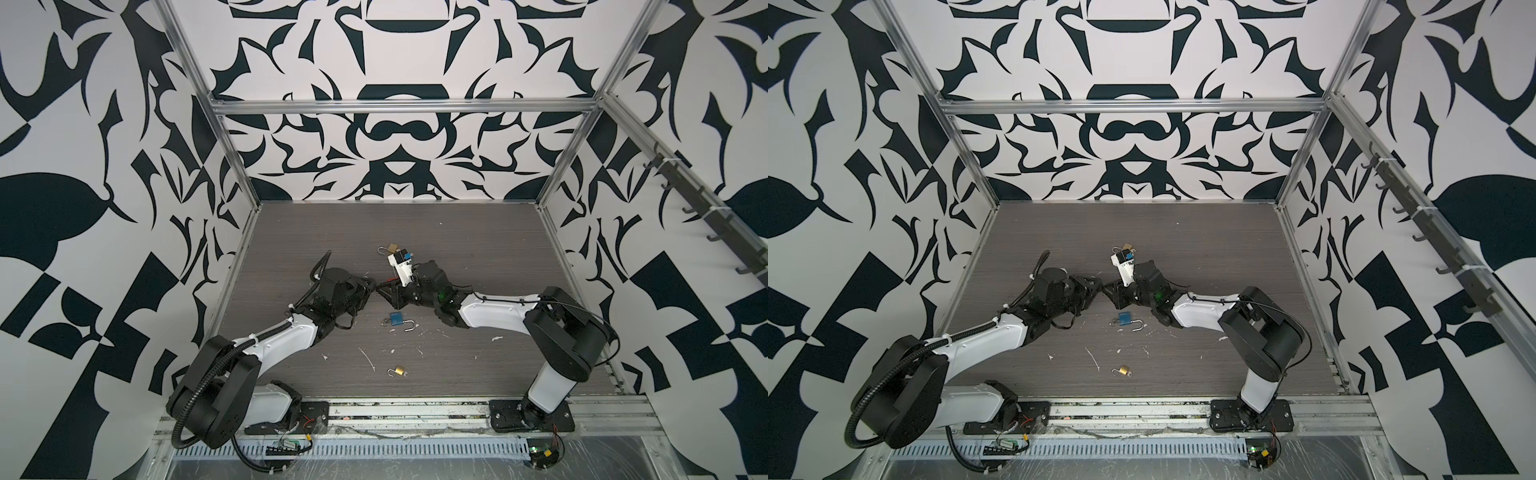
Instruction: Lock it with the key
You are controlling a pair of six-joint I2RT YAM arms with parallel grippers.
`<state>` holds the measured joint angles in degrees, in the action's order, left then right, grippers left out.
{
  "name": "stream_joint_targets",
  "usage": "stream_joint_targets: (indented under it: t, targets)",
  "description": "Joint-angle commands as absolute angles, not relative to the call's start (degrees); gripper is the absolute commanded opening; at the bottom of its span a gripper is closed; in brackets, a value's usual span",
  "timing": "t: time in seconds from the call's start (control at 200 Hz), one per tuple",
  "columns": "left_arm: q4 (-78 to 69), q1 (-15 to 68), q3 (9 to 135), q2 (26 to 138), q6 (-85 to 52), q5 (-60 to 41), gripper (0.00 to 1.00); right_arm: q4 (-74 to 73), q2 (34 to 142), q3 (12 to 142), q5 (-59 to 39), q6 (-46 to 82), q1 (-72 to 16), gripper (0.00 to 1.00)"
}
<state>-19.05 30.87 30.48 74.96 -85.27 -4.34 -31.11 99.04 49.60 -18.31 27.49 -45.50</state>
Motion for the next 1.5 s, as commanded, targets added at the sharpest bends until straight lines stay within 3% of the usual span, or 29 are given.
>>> stream_joint_targets:
  t: [0.0, 0.355, 0.655, 0.79, 1.155, 1.275, 1.495]
  targets:
    - [-20.39, 30.7, 30.65, 73.61, -85.34, -4.59, 0.0, -32.31, 99.43, 51.75, -19.57, 28.48, -45.88, 0.21]
    - [-20.74, 30.71, 30.68, 74.07, -85.51, -4.73, 0.0, -32.51, 99.69, 51.8, -19.69, 28.61, -45.93, 0.14]
    - [-21.1, 30.71, 30.57, 74.04, -85.55, -4.26, 0.0, -32.47, 99.28, 51.51, -20.06, 28.79, -45.94, 0.0]
    - [-20.84, 30.23, 31.21, 73.83, -85.15, -3.6, 0.0, -32.5, 98.71, 50.62, -21.02, 28.18, -46.03, 0.0]
    - [-15.5, 18.91, 34.58, 71.08, -81.4, -2.51, 0.0, -33.17, 93.61, 42.99, -21.79, 28.09, -46.05, 0.0]
    - [-9.39, 15.91, 37.68, 69.6, -73.96, -2.34, 0.0, -30.68, 89.75, 40.64, -18.29, 28.69, -45.98, 0.0]
    - [15.97, 18.81, 53.71, 72.56, -50.64, -4.21, 0.0, -13.71, 79.7, 41.81, -5.51, 29.87, -43.78, 0.0]
